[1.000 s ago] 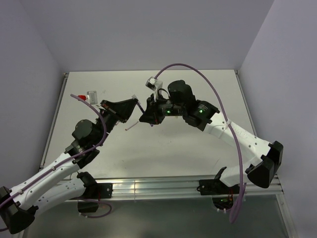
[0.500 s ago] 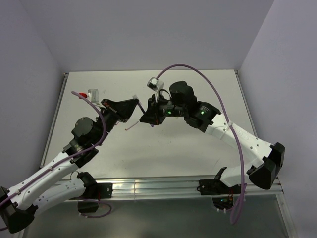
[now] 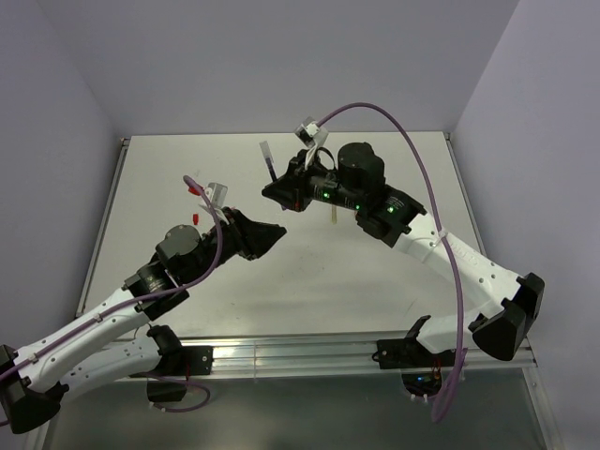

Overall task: Insert the pens into the pen caps
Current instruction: Insert the pen cap onto the pen.

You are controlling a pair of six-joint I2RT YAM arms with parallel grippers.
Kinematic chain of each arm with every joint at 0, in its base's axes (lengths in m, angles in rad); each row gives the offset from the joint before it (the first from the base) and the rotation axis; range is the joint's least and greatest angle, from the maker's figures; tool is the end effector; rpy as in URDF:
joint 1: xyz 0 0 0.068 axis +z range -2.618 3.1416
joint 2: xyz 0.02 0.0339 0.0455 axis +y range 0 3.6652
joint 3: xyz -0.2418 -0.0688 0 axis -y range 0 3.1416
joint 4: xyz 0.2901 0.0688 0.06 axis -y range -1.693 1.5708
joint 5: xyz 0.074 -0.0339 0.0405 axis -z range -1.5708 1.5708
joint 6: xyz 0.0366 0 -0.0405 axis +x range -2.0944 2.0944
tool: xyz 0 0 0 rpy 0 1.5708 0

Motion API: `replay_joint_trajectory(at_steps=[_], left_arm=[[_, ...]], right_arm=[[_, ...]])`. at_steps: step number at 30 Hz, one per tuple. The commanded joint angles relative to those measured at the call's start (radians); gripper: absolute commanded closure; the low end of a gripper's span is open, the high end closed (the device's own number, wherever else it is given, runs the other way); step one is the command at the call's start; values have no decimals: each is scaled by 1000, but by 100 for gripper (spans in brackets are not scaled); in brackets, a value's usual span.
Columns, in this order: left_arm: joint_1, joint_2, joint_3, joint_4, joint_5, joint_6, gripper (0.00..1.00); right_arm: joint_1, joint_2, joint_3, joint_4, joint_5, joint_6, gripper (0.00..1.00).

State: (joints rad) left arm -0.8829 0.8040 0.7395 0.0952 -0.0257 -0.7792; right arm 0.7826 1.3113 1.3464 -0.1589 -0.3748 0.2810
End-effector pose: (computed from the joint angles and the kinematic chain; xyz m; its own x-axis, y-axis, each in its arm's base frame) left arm 0.1633 -0.1973 0.3322 -0.5174 -0.4768 -0.7106 0.5516 0.4490 -0.7029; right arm 0.2409 0.2584 0.4040 -0.3375 0.0283 -0.9409 -0.8537 0.4120 0.3186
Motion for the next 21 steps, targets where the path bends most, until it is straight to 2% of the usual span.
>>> replay_joint_trajectory(at_steps=[1,21], left_arm=[[-2,-14,26,-60,33,27,63],[-2,-25,83,-91,30,58,57]], right_arm=[[0,-30,50,108,16,10,100],[3,-40,7,111,25,4,100]])
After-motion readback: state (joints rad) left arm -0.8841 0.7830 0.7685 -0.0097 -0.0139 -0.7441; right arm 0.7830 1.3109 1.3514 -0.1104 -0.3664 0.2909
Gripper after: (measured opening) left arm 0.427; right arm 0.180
